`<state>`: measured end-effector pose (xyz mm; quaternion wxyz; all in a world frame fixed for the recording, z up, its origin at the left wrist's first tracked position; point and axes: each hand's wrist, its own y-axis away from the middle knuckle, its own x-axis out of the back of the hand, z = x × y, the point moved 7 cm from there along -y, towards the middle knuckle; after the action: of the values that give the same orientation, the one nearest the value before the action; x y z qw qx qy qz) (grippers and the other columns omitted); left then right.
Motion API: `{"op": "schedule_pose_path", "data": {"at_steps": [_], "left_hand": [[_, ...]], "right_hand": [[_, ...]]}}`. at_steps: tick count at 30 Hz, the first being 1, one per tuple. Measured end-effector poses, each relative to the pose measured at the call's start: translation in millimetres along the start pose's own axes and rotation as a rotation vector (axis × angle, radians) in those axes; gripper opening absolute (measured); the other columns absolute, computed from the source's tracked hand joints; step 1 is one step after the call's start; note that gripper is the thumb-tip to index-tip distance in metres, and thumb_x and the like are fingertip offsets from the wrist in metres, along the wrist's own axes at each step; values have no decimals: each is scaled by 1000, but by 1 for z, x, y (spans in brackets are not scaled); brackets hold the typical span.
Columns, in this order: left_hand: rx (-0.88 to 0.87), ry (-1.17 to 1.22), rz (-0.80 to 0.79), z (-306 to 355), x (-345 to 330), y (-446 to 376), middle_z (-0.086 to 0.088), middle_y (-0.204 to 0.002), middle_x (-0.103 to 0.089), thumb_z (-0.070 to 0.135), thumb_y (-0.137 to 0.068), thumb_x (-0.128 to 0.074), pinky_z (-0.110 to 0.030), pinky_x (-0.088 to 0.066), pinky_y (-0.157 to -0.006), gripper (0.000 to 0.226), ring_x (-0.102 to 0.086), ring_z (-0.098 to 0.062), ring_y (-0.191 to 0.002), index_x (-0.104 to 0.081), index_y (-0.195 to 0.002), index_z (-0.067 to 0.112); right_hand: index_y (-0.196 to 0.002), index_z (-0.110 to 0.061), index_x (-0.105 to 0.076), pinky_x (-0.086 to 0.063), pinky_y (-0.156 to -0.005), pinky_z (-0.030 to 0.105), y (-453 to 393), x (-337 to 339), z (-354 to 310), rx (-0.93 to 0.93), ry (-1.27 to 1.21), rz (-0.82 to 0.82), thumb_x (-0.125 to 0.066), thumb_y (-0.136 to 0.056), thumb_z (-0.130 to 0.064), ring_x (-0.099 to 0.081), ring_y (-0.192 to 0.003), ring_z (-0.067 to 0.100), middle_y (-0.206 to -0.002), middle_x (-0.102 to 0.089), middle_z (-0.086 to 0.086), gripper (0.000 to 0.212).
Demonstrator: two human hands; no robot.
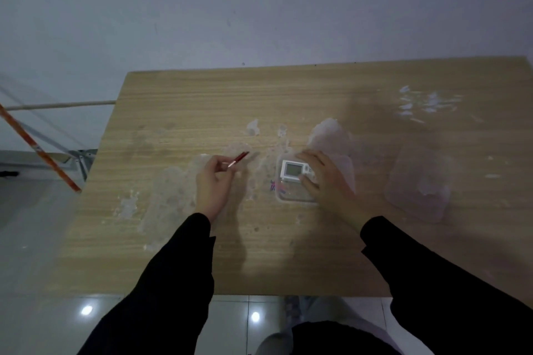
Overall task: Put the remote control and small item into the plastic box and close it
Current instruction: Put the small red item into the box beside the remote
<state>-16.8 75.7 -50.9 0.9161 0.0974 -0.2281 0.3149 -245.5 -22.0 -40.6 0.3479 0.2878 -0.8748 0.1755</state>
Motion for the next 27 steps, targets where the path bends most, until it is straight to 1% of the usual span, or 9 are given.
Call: {"op": "schedule_pose_path", "data": {"at_steps": [2, 4, 6, 9, 12, 17, 21, 24, 27], "left_hand": [[-67, 47, -150, 24, -22, 6, 9, -66, -60, 7, -84, -65, -9, -46, -63, 21, -61, -6, -68, -64, -86, 28], [-131, 59, -313, 46, -44, 15, 2, -63, -57, 6, -85, -64, -21, -51, -70, 17, -60, -12, -66, -68, -92, 20], [-185, 23, -415, 61, -61, 23, -5, -61, -56, 6, -85, -64, -33, -52, -72, 15, -58, -17, -65, -70, -95, 16], [-208, -64, -487, 69, -78, 32, -22, -69, -65, 9, -86, -64, -33, -48, -67, 14, -62, -31, -67, -71, -96, 16], [-245, -220, -556, 67, -93, 39, -16, -80, -72, 8, -85, -63, -31, -48, -70, 19, -64, -29, -75, -70, -101, 15], [-363, -608, -621, 62, -123, 42, -16, -95, -74, 7, -85, -55, -36, -50, -78, 20, -66, -33, -91, -72, -95, 12], [-487, -871, -604, 66, -142, 45, -16, -90, -73, 10, -85, -50, -40, -47, -82, 22, -65, -37, -88, -72, -88, 12], [-522, -912, -565, 64, -144, 48, -14, -88, -73, 12, -84, -51, -42, -49, -81, 21, -65, -35, -88, -72, -87, 14], [-521, -845, -574, 62, -143, 51, -14, -92, -74, 10, -83, -53, -42, -51, -81, 21, -66, -35, -91, -72, -92, 14]], "right_hand": [[-128, -16, -46, -31, -103, 25, -3, -1, -14, 37, -57, -10, -60, -87, -12, -43, -125, 19, -132, -48, 10, 44], [-125, -18, -47, -35, -98, 21, -3, -3, -23, 72, -46, -31, -60, -88, -15, -45, -120, 15, -128, -51, 6, 39], [-114, -13, -55, -39, -82, 18, 0, -4, -26, 87, -35, -32, -58, -89, -12, -55, -104, 20, -114, -59, 9, 26], [-103, -6, -63, -43, -74, 30, 7, -2, -11, 15, -21, -47, -59, -86, -4, -61, -90, 30, -99, -66, 17, 17], [-98, -6, -63, -47, -79, 39, 19, -3, 9, -60, 22, -129, -59, -86, -5, -59, -93, 32, -99, -65, 17, 13], [-94, -6, -61, -50, -77, 41, 30, -3, 26, -86, 196, -215, -55, -89, -8, -58, -95, 31, -104, -62, 15, 8], [-93, -7, -59, -44, -72, 34, 25, -8, 29, -100, 377, -266, -47, -91, -12, -60, -95, 32, -105, -63, 18, 13], [-96, -4, -62, -46, -75, 33, 20, -7, 32, -145, 460, -274, -47, -89, -10, -61, -97, 33, -105, -65, 20, 17], [-99, -1, -63, -52, -79, 42, 19, -8, 28, -127, 533, -314, -48, -89, -7, -61, -99, 36, -104, -66, 21, 19]]}}
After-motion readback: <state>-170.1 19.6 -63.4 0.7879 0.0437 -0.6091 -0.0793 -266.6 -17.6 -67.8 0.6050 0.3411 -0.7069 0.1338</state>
